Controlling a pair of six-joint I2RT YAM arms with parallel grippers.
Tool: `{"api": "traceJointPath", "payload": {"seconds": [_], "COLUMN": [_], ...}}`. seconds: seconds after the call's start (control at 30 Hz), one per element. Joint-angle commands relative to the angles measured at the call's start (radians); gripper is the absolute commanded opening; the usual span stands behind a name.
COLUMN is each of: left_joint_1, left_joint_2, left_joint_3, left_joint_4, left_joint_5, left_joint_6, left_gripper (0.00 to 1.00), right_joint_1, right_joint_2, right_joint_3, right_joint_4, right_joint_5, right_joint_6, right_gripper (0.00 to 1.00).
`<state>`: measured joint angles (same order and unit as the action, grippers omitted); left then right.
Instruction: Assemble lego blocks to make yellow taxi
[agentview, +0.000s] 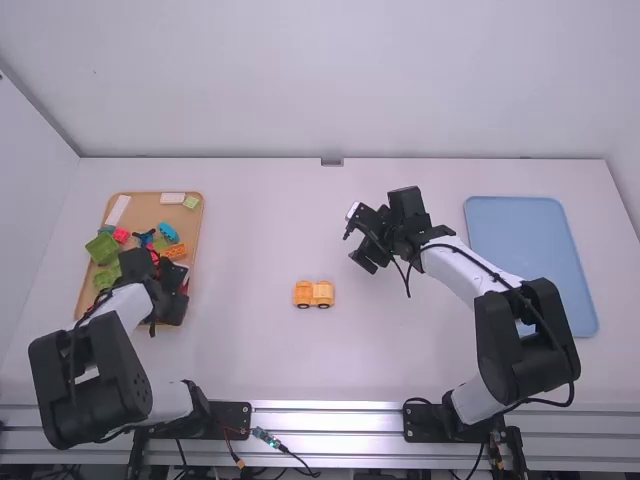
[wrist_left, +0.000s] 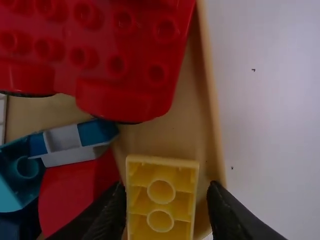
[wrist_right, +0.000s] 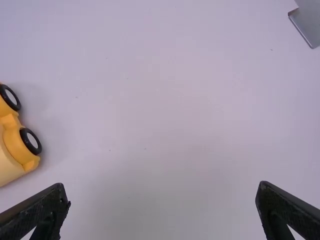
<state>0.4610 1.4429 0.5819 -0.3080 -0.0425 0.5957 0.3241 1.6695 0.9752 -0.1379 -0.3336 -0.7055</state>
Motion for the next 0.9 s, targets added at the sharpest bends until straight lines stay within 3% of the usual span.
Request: {"api": "traceJointPath", "payload": {"seconds": [0.0, 0.87], "left_joint_1": [0.004, 0.005], "left_joint_2": [-0.012, -0.012], "left_joint_3": [-0.014, -0.011], "left_joint_4": [-0.008, -0.022], "left_joint_5": [-0.001, -0.005], "left_joint_6": [0.010, -0.065], "left_gripper": [0.44, 0.37], "right_joint_1": [-0.003, -0.003], "right_joint_2": [-0.024, -0.024], "right_joint_3": [0.030, 0.030], "right_joint_4": [-0.001, -0.002], "right_joint_5": [-0.002, -0.002], "right_joint_6": [0.002, 0.002], "right_gripper": [0.99, 0.99]}}
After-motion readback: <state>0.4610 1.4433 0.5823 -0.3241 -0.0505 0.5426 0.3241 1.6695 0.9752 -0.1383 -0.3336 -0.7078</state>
